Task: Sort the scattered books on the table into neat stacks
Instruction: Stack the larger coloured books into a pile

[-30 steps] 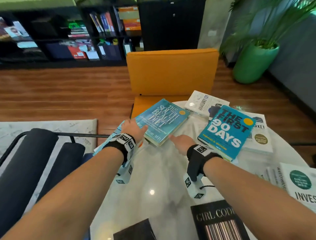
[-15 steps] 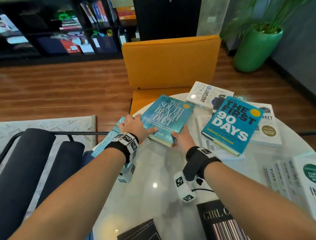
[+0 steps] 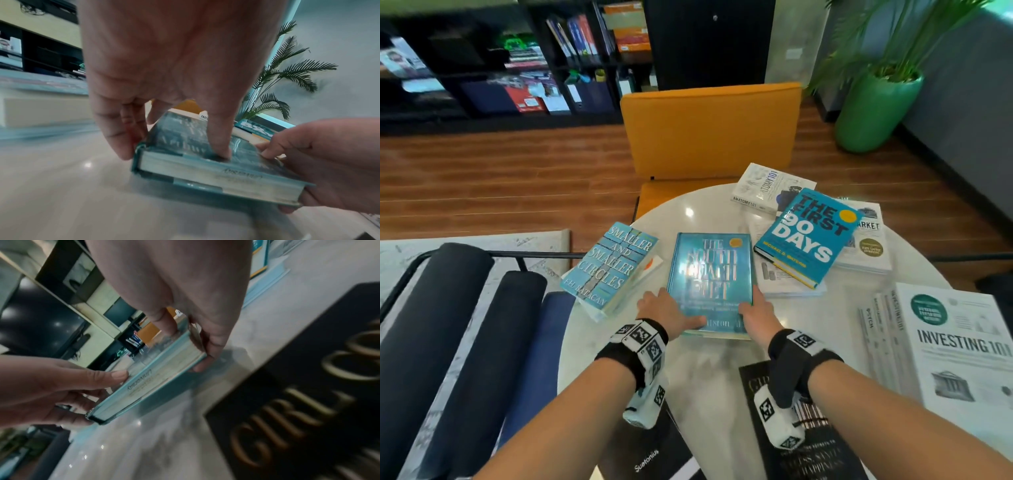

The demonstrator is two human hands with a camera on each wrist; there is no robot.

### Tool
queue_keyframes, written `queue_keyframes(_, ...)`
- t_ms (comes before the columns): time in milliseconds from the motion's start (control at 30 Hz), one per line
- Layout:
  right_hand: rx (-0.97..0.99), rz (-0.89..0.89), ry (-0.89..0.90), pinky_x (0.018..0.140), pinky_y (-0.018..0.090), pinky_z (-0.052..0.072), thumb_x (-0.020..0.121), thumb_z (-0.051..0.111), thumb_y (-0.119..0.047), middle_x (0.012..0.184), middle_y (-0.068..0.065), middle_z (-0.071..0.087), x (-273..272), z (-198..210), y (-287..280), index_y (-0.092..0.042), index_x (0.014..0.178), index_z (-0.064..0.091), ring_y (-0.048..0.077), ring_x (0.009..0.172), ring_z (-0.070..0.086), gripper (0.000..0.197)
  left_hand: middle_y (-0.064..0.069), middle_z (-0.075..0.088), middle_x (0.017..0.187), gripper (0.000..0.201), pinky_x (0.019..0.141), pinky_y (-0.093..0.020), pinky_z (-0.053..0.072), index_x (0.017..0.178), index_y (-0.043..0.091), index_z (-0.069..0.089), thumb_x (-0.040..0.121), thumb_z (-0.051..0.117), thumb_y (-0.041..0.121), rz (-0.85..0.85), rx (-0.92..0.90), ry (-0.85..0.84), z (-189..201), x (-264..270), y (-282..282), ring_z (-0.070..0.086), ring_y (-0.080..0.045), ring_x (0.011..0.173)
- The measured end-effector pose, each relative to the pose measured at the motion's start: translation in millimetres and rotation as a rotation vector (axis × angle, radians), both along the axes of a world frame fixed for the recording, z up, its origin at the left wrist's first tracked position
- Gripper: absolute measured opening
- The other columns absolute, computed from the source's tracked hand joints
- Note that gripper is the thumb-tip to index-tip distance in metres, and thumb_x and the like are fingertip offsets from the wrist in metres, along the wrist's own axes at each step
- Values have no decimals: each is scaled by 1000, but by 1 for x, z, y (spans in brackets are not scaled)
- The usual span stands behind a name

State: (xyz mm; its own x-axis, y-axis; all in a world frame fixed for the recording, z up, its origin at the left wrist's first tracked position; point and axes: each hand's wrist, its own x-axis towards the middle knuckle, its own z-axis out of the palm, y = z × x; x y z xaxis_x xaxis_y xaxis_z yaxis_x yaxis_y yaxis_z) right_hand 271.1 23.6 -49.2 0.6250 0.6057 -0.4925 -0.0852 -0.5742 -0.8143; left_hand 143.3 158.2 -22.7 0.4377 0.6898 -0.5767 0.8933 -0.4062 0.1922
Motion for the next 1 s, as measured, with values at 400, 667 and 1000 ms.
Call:
queue_keyframes(400, -389, 381, -350, 105, 40, 36, 73, 71, -35, 137, 10, 35, -3, -12, -13, -13, 148, 17, 32, 128, 32, 94, -8, 36, 140, 126, 106, -46, 35, 147, 18, 20, 47, 76, 70, 105, -31, 45, -39, -5, -17, 38, -33, 128)
queue_keyframes(667, -341, 380, -304, 104, 42, 42, 74, 73, -28, 132, 11, 41, -2, -10, -15, -15, 143, 26, 30, 125, 44, 85, -6, 40, 137, 124, 104, -46, 39, 144, 20, 26, 44, 76, 72, 84, -68, 47, -28, -10, -13, 40, -31, 127)
queue_keyframes(1000, -546, 129, -725, 88, 41, 47, 95, 45, -33, 128, 10, 48, 101, 42, -33, -12, 128, 43, 27, 119, 47, 40, -13, 36, 145, 65, 107, -46, 35, 146, 13, 34, 95, 40, 53, -294, 179, -181, 34, 106, -25, 30, -30, 137)
